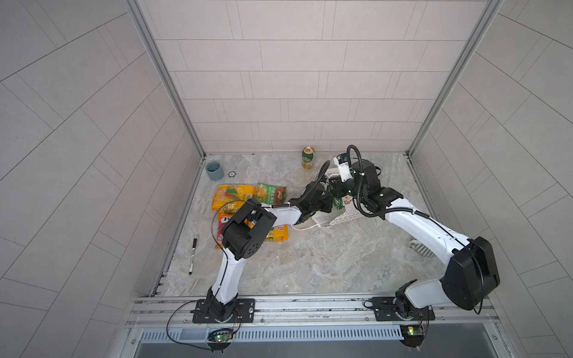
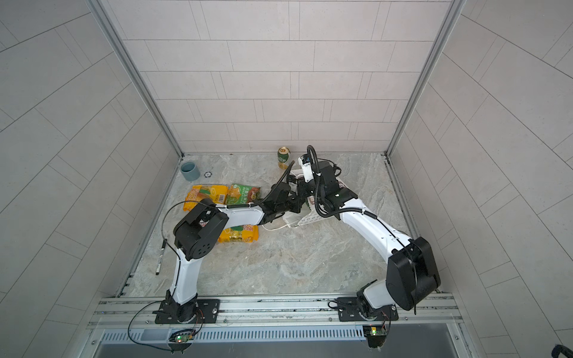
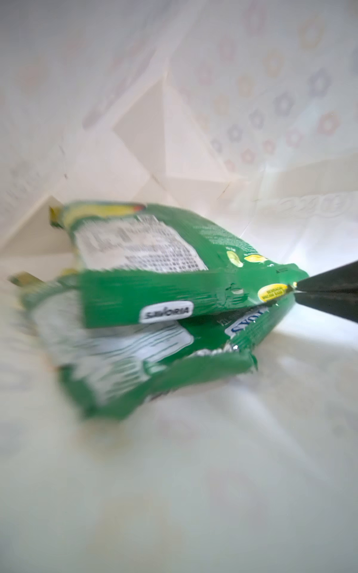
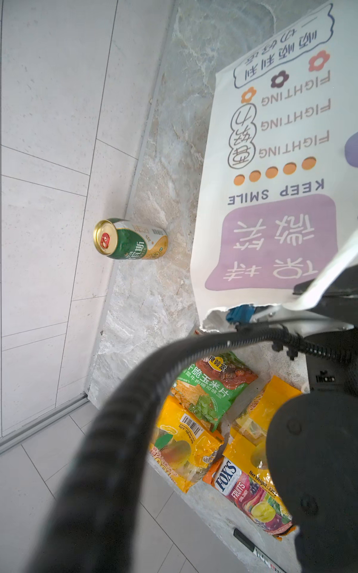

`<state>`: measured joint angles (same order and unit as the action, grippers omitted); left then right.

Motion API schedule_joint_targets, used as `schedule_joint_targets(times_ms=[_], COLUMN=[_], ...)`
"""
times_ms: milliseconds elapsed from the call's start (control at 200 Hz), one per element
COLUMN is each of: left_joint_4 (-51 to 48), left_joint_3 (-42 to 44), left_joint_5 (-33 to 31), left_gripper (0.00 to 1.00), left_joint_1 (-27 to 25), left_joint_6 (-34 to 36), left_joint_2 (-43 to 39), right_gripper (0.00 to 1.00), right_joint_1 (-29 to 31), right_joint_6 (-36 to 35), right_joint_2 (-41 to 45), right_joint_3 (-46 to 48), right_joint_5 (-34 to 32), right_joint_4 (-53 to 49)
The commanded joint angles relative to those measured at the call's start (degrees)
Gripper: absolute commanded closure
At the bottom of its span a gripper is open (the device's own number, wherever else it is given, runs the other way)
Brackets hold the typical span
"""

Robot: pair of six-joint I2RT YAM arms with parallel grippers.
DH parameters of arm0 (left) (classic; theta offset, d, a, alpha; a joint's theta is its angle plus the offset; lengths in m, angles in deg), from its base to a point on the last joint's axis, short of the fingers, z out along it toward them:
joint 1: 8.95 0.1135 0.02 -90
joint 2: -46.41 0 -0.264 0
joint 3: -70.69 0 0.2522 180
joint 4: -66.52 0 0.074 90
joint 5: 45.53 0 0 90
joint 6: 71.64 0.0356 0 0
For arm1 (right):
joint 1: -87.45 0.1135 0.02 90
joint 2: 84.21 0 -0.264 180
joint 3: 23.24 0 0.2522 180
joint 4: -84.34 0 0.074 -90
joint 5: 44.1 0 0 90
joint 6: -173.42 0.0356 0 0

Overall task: Take the snacks out of the paper bag
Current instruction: 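Close the left gripper on the green Savoria packets inside the bag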

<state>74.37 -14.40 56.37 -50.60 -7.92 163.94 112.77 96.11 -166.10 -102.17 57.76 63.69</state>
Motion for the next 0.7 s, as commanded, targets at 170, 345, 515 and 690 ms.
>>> schedule_joint_targets(times_ms=[170, 345, 515, 690], left_joint_4=[4.8, 5.1, 5.1, 3.4], left_joint_3=[4.8, 1.5, -3.0, -9.1], left_joint_5=[-0.6, 1.9, 3.6, 4.8], left_gripper=[1.0, 0.61, 0.43, 0.39], left_joint_1=[1.2, 1.3, 1.1, 0.6], left_joint_6=[0.7, 1.7, 2.8, 3.4], left_joint_2=[-5.5, -2.5, 1.1, 5.9], right_gripper=[1.0, 1.0, 1.0, 1.0], right_joint_1=[-0.6, -0.6, -0.6, -0.5], right_joint_6=[1.2, 1.4, 1.3, 1.4], right_joint_2=[1.9, 1.3, 1.2, 1.0], right_joint_3=[0.7, 0.5, 0.4, 0.4], right_joint_5=[0.6, 1.8, 3.3, 4.4], right_joint_4=[1.7, 1.9, 2.4, 2.7])
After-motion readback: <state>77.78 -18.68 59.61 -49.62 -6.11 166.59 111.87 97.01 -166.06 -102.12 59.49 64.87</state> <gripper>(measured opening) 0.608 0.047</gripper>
